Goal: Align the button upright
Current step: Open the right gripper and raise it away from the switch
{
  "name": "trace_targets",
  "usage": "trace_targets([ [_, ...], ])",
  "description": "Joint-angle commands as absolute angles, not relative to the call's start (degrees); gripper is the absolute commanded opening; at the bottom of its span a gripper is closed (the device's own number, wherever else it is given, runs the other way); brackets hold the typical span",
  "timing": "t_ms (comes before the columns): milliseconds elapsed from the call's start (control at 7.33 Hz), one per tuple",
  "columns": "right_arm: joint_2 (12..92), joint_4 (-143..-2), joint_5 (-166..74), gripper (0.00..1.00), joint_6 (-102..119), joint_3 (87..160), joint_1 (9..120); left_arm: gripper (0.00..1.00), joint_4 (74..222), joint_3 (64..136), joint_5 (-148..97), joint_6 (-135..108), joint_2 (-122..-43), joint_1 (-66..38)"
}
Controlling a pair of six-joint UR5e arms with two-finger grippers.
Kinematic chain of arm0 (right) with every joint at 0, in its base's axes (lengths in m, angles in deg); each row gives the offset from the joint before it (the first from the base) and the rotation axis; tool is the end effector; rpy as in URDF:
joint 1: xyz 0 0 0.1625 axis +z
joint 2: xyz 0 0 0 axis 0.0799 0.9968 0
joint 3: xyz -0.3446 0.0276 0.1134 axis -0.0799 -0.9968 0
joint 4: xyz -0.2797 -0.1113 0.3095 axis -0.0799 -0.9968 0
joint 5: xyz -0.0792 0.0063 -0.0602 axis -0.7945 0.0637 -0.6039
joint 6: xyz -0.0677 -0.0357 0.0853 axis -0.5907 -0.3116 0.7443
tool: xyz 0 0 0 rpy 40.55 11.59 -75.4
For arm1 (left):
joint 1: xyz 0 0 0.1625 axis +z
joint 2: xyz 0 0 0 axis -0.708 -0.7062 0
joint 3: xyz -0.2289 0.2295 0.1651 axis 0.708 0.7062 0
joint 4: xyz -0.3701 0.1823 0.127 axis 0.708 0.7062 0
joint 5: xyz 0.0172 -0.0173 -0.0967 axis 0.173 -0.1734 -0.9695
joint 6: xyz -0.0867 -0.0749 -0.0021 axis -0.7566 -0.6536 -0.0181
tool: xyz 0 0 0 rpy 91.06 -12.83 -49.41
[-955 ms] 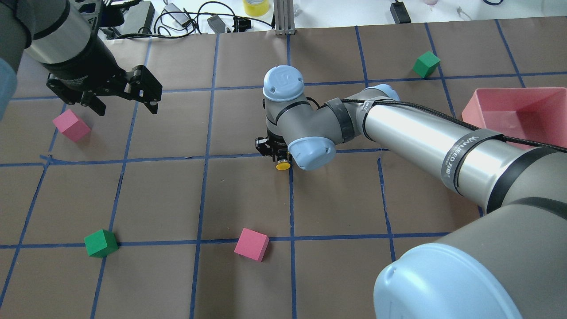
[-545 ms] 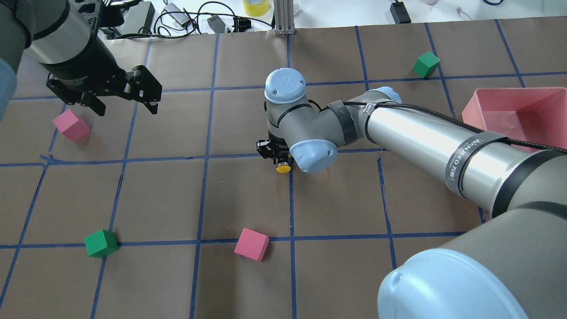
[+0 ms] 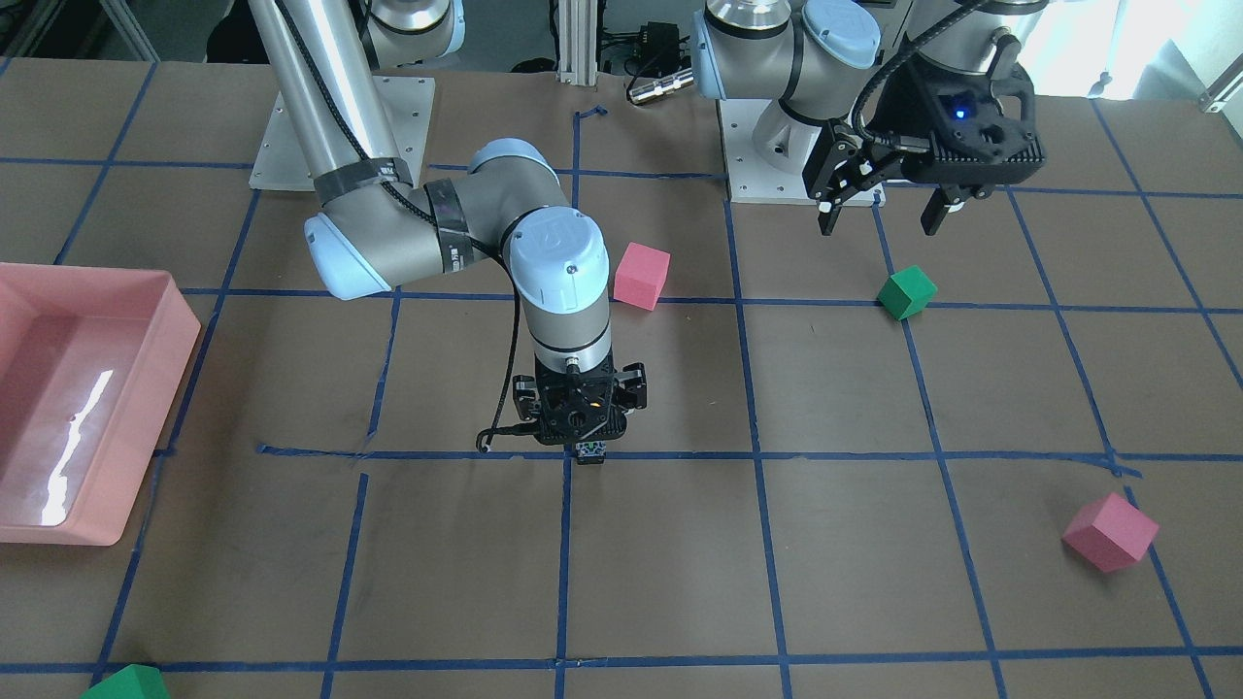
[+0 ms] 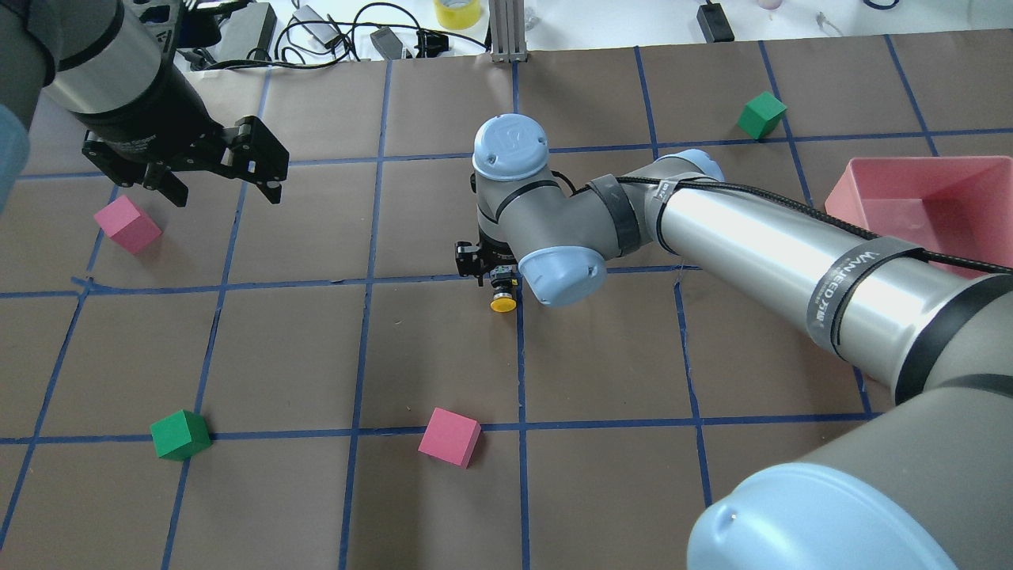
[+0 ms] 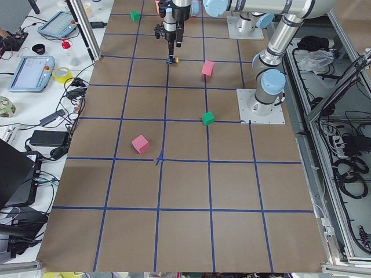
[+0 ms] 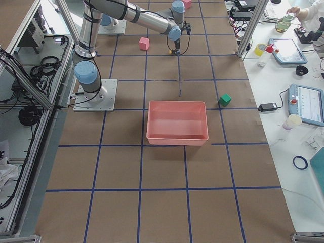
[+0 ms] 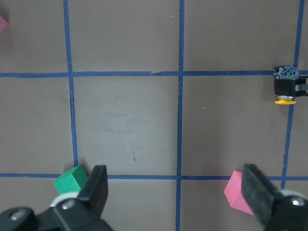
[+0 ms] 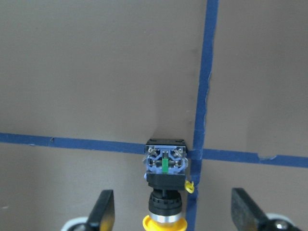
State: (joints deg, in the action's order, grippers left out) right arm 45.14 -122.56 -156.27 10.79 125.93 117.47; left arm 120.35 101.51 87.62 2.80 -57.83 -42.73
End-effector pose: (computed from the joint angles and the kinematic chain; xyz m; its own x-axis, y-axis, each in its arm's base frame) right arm 0.3694 -0.5179 0.1646 -0.9943 -0.0793 -0.0712 -0.0750 0.9953 -0.0610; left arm -0.1109 -0.4903 0.4373 -0.9993 -0.0149 -0.0342 -0.0123 0.9969 -0.0773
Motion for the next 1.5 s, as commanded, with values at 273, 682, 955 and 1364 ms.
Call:
trace_targets([
  [273,59.7,-102.8,-158.1,0.99,1.4,125.3,107.1,1.0,120.4,101.1,88.4,3.2,-57.9,-42.7],
  [682,66.9,-90.2,-158.8,1.0,-9.8,119.1,99.4,1.0,114.9,100.4,88.4,4.6,-60.5,-42.9],
  [955,71.4,-88.7,-157.9,1.0,-10.1,119.1,98.9,1.0,110.5,101.0,88.4,4.2,-61.5,-43.0],
  [1364,71.5,-88.4,-158.1,1.0,-10.1,119.1,98.7,1.0,99.9,106.7,87.8,0.4,-64.3,-46.5],
])
